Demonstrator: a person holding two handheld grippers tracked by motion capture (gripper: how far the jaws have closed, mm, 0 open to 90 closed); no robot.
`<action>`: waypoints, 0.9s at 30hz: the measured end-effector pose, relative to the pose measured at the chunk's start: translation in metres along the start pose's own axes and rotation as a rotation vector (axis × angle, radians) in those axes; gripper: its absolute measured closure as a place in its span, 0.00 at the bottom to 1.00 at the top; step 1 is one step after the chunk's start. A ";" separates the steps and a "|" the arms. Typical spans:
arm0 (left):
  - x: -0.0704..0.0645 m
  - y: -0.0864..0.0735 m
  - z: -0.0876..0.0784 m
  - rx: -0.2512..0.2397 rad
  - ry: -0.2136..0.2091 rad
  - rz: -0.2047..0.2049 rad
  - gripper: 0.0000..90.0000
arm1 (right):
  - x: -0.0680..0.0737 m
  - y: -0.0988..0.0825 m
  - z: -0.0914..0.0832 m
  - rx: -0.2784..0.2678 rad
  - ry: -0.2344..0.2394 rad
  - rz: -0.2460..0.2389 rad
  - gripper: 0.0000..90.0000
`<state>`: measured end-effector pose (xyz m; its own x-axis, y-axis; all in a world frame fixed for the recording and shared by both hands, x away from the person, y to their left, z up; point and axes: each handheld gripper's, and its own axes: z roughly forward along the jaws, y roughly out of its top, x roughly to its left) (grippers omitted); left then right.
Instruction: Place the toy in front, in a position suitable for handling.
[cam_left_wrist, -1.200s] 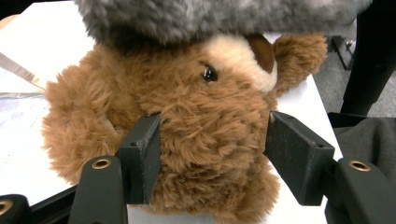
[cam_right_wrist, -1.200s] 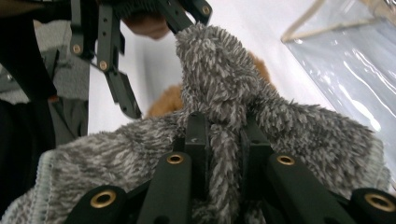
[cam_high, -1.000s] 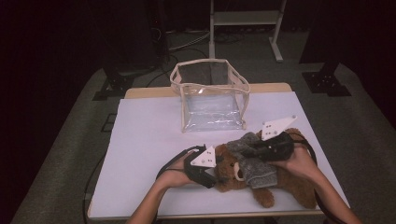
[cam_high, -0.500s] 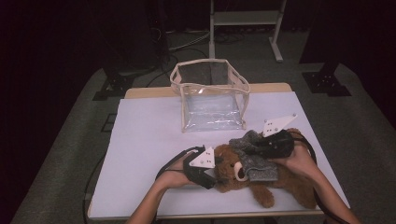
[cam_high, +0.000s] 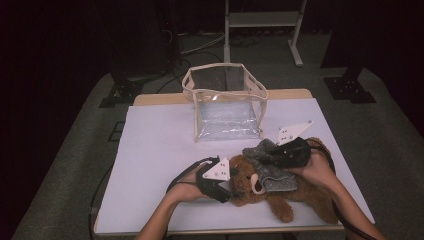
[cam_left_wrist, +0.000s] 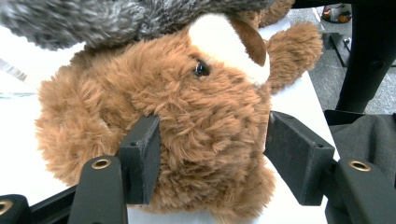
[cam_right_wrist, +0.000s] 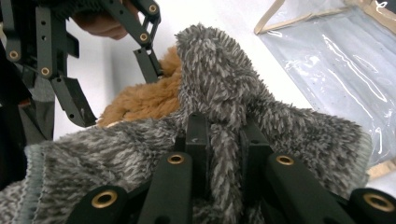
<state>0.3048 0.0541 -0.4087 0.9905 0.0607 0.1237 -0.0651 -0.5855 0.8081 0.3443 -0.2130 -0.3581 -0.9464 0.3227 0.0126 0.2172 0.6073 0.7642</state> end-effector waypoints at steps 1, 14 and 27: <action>0.000 0.000 0.000 0.001 -0.003 -0.002 0.41 | 0.001 0.003 0.002 -0.002 -0.002 -0.015 0.86; -0.001 0.000 -0.001 0.007 -0.008 0.001 0.41 | 0.007 0.012 0.011 0.007 0.007 -0.068 0.86; 0.008 0.007 -0.012 -0.026 0.042 -0.004 0.40 | 0.009 -0.021 -0.010 0.005 0.019 -0.024 0.86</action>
<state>0.3106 0.0604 -0.3953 0.9848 0.0968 0.1442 -0.0651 -0.5640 0.8232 0.3290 -0.2295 -0.3675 -0.9557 0.2944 0.0070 0.1960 0.6183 0.7611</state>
